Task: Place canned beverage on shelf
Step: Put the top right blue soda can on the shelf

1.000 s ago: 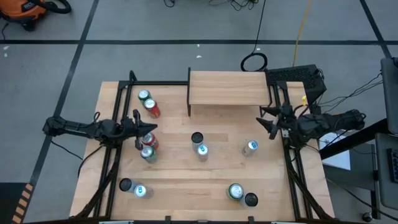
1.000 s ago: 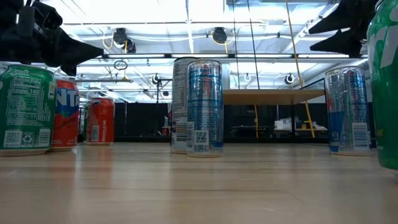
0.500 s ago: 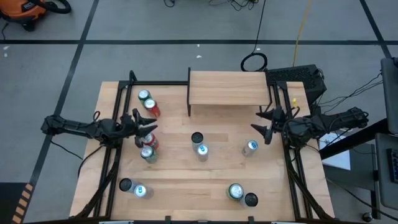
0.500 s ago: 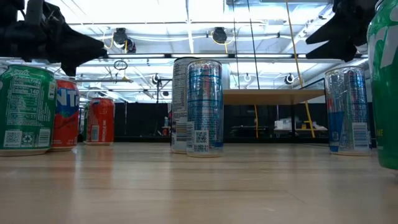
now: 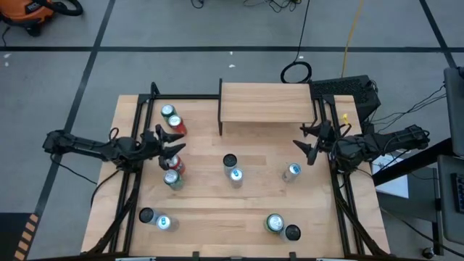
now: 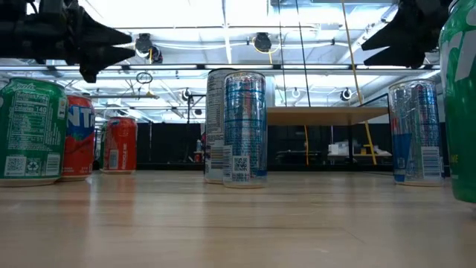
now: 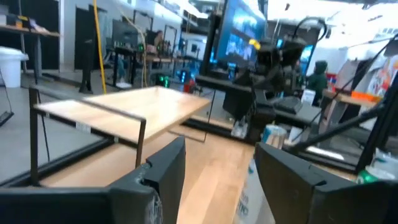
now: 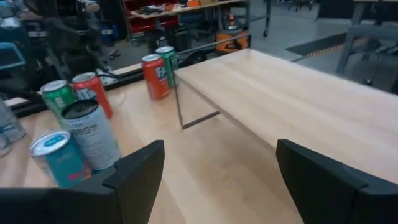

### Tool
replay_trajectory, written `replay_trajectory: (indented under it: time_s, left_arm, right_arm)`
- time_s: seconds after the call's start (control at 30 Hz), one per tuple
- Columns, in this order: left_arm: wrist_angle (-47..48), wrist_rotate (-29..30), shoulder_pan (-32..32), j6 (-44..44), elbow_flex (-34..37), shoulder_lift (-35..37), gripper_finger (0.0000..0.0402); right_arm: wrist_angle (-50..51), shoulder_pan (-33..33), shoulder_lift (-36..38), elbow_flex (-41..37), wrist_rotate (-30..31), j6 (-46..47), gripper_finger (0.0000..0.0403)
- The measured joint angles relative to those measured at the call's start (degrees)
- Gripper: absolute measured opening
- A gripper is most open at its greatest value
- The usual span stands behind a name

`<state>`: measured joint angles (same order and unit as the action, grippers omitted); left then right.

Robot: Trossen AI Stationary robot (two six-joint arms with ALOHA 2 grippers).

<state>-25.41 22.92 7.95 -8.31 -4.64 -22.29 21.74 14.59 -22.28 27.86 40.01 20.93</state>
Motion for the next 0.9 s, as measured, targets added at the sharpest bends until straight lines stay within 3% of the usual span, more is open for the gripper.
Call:
replay_trajectory:
  time_s: [0.23, 0.37, 0.77, 0.9]
  left_arm:
    - [-1.9, 3.0, -0.1, -0.4, -0.1, -5.2, 0.0194]
    - [-5.3, 3.1, -0.1, -0.4, -0.1, -8.2, 0.0193]
    - [-13.6, 4.4, -2.1, 3.3, -0.1, -14.6, 0.0193]
    - [-17.3, 4.3, -2.7, 2.8, -0.1, -16.9, 0.0193]
  right_arm:
    - [0.0, 0.0, 0.0, 0.0, -6.9, 5.9, 0.0299]
    - [0.6, 0.0, 0.0, 0.0, -7.3, 6.8, 0.0299]
    - [-9.3, 0.0, 0.0, 0.1, -16.3, 2.4, 0.0299]
    - [-6.4, 0.0, 0.0, 0.1, -16.3, 4.1, 0.0299]
